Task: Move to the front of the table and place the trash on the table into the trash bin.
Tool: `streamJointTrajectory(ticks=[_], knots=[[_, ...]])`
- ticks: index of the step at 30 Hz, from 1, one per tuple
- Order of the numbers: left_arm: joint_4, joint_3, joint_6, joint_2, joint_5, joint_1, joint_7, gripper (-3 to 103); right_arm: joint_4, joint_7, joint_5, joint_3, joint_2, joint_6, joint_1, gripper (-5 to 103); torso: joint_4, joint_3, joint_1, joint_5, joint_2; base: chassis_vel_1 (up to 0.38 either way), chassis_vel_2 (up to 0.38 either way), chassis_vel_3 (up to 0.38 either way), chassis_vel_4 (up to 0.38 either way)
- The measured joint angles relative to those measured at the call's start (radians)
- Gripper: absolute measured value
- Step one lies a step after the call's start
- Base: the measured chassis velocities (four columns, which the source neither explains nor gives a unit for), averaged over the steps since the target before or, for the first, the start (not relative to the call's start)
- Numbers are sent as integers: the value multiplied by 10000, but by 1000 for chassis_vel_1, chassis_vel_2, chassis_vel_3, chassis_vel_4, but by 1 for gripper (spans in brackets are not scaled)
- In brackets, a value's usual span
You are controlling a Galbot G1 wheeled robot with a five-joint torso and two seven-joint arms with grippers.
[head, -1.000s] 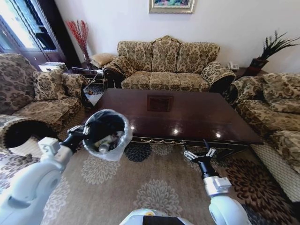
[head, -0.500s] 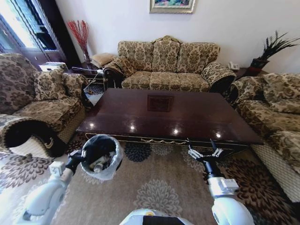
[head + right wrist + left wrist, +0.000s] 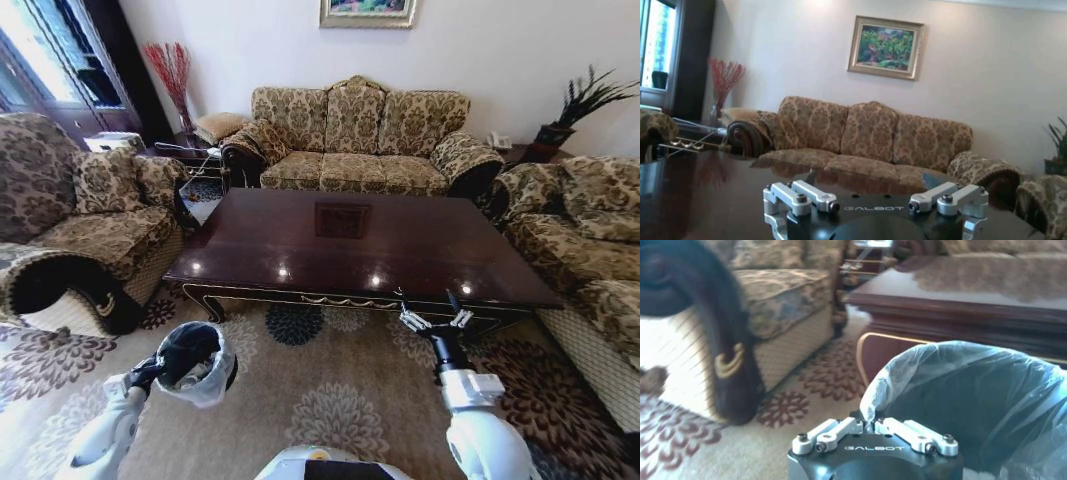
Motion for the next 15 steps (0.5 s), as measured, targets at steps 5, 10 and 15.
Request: streamJointTrajectory(ticks=[5, 10, 15], knots=[[1873, 600, -719, -85, -138, -1025, -158, 1, -52, 99, 233, 154, -84, -26, 5, 100, 1, 1, 0, -9, 0, 0, 0, 0, 0], [3195, 1139, -1059, -335, -371, -1974, -290, 1, 102, 121, 385, 373, 8, 35, -15, 100, -3, 1, 1, 5, 0, 0, 0, 0, 0], [4092, 1258, -1081, -768, 350, -2731, -354, 1, 269, 99, 380, 403, 235, 217, -28, 100, -7, 0, 0, -3, 0, 0, 0, 0, 0]])
